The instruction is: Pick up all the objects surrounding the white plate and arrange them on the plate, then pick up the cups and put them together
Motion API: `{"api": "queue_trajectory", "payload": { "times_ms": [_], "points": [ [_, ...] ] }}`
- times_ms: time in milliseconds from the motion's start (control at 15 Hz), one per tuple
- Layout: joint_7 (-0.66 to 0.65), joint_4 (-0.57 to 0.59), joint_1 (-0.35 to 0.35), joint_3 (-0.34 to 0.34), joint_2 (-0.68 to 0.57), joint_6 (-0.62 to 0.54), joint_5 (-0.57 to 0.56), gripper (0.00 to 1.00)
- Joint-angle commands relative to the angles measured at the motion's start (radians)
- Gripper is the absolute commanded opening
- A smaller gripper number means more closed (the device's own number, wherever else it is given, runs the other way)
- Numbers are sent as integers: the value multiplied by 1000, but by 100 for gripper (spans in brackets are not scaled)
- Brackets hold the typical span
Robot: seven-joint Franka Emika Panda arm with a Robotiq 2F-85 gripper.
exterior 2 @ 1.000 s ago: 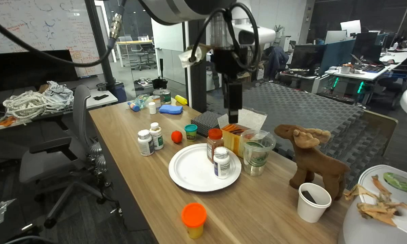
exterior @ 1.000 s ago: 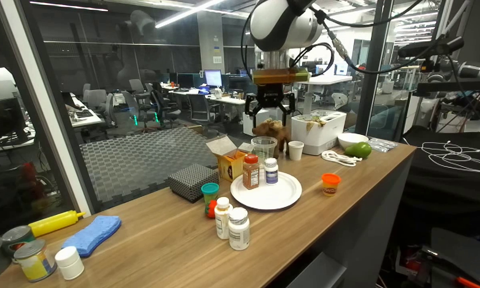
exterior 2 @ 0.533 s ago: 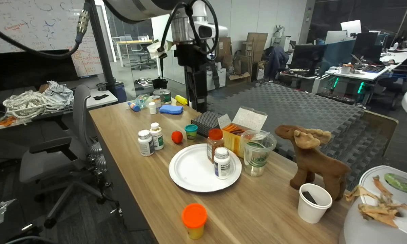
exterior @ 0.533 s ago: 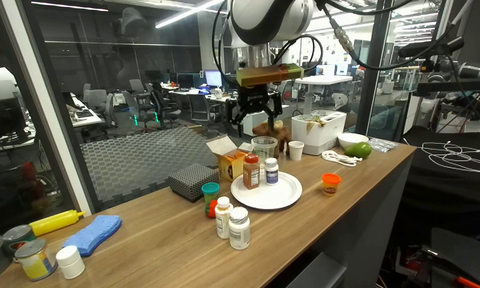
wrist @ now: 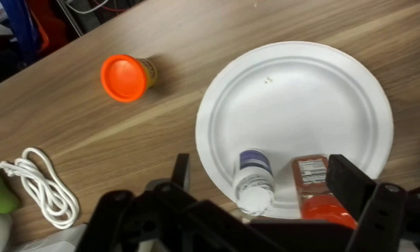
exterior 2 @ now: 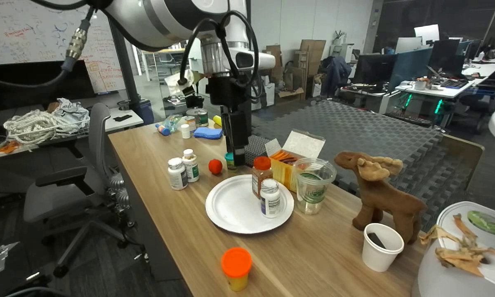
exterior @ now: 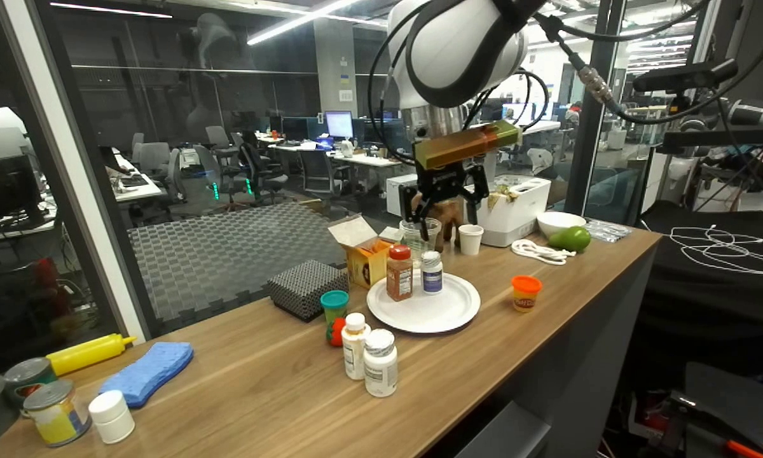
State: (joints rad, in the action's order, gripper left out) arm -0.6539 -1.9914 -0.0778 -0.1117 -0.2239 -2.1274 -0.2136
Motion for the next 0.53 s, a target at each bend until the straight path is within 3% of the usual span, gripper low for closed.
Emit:
{"api": "queue_trajectory", "payload": {
  "times_ms": [0, 467],
  "points": [
    [-46, -163, 46, -21, 117, -70, -12, 100],
    [88, -321, 155, -40, 137, -252, 66, 100]
  ]
}}
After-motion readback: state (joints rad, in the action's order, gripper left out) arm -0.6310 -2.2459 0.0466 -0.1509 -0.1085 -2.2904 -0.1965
